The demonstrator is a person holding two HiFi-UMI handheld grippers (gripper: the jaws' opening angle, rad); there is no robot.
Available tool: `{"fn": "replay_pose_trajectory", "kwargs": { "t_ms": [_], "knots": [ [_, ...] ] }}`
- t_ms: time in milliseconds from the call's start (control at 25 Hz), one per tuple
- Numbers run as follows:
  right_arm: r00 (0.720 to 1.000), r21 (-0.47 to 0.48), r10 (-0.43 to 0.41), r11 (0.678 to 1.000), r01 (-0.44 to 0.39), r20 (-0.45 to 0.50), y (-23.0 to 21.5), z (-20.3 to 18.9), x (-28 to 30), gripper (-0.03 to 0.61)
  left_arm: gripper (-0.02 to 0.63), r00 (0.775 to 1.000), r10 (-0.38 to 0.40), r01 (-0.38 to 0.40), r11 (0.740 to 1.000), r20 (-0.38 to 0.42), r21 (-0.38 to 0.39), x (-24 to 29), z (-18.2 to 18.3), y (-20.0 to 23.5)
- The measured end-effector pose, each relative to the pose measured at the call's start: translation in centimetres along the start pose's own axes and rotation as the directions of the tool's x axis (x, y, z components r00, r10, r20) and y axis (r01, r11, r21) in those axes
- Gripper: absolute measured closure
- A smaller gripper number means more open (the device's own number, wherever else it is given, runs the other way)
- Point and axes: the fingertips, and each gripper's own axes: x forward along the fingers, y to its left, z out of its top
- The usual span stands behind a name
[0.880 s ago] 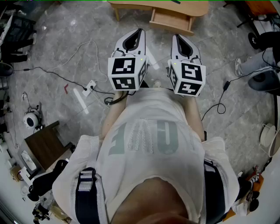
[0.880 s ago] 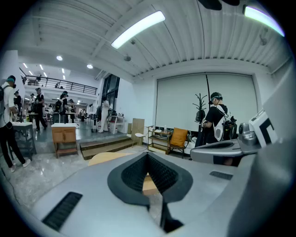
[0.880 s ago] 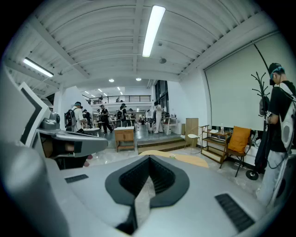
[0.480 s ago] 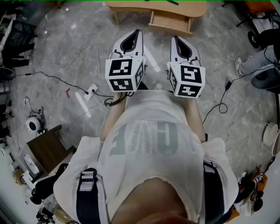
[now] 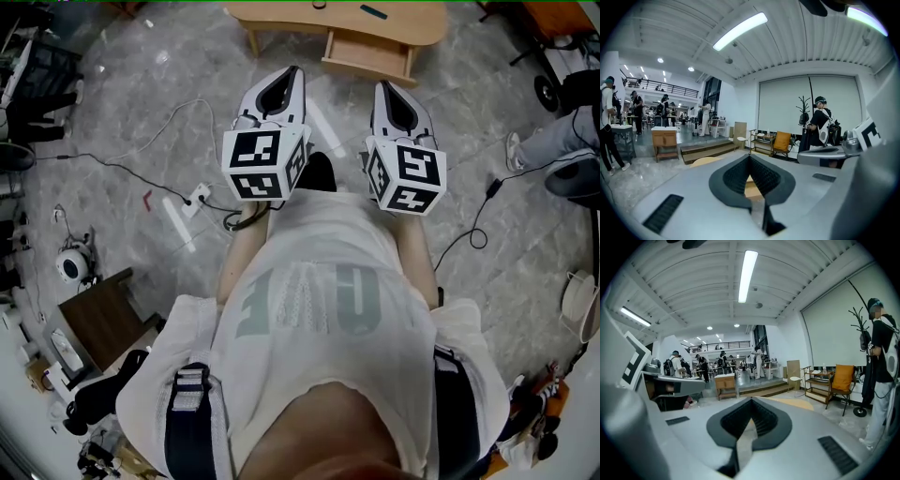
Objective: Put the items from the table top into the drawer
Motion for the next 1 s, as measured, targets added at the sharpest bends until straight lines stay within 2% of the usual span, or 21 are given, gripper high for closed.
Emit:
{"fn": "replay_pose_trajectory", "kwargs": {
  "t_ms": [240,560,800,1000],
  "knots": [
    [1.0,-0.012,0.005,1.0,-0.006,-0.028,-0.6,-0.8,2.2,0.577,0.606,0.999,0.027,-0.029,0.998,-0.04,-0.047,2.4,-1.3,2.7],
    [0.999,-0.022,-0.047,0.999,0.047,-0.016,-3.0,0.2,8.8,0.577,0.606,1.0,0.0,0.0,1.0,-0.013,-0.021,9.9,0.7,6.4],
    [0.995,-0.037,-0.102,0.994,0.102,-0.012,-6.3,3.2,17.3,0.577,0.606,1.0,-0.023,0.023,1.0,-0.02,-0.009,18.8,2.7,10.7],
    [0.992,-0.053,-0.129,0.99,0.129,0.007,-7.2,7.6,26.9,0.577,0.606,0.997,-0.07,0.07,0.998,-0.02,-0.007,27.0,5.4,15.7]
  ]
}}
